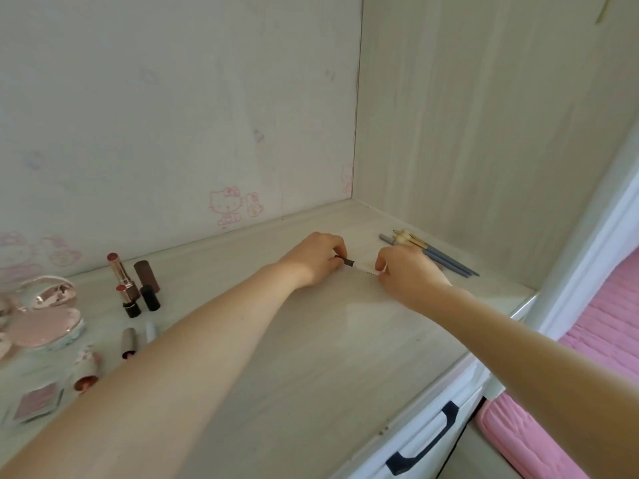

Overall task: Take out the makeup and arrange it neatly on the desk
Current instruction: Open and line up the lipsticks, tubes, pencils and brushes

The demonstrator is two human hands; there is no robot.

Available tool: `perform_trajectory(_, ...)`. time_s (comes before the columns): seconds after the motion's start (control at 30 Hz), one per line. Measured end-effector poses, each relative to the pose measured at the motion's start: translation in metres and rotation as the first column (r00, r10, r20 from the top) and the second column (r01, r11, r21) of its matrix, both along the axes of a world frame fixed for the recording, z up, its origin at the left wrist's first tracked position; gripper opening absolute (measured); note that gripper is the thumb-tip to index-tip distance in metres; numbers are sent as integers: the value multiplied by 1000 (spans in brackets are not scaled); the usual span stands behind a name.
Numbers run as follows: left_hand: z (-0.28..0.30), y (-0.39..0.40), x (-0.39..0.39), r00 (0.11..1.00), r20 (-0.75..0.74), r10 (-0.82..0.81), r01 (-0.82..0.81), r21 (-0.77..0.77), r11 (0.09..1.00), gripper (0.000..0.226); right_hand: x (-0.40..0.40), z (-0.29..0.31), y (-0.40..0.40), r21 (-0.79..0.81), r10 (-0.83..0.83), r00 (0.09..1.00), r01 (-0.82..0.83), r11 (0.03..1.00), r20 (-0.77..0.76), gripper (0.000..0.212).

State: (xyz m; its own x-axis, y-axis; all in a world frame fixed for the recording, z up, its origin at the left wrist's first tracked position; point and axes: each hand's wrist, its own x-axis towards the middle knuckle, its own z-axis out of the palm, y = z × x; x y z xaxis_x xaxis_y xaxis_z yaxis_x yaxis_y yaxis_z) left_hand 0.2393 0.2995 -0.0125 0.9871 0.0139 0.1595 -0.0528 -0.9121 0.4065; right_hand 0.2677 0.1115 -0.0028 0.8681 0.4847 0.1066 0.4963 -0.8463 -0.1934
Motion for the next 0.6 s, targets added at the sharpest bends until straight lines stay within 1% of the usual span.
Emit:
perform_trajectory(0.13,19,10,-35,996,-66,58,-70,-181,981,6,-24,6,0,199,54,999,-54,979,2,16)
perform_trajectory(0.3,40,27,-94,994,-55,96,-110,-434,894,4,-62,12,12,317,120,993,-115,942,3,7)
perform_trajectory(0.37,43,34,-119,994,-40,101,-106,-555,825,7,-80,14,20,359,147,989,-141,923,12,6)
perform_trajectory(0.43,46,43,-146,992,-22,126,-109,-660,743,9,-100,17,30,414,180,983,-156,897,-19,7)
perform_trajectory(0.6,49,65,-215,958,39,285,-115,-857,502,5,-156,24,58,541,281,950,-166,824,-137,22)
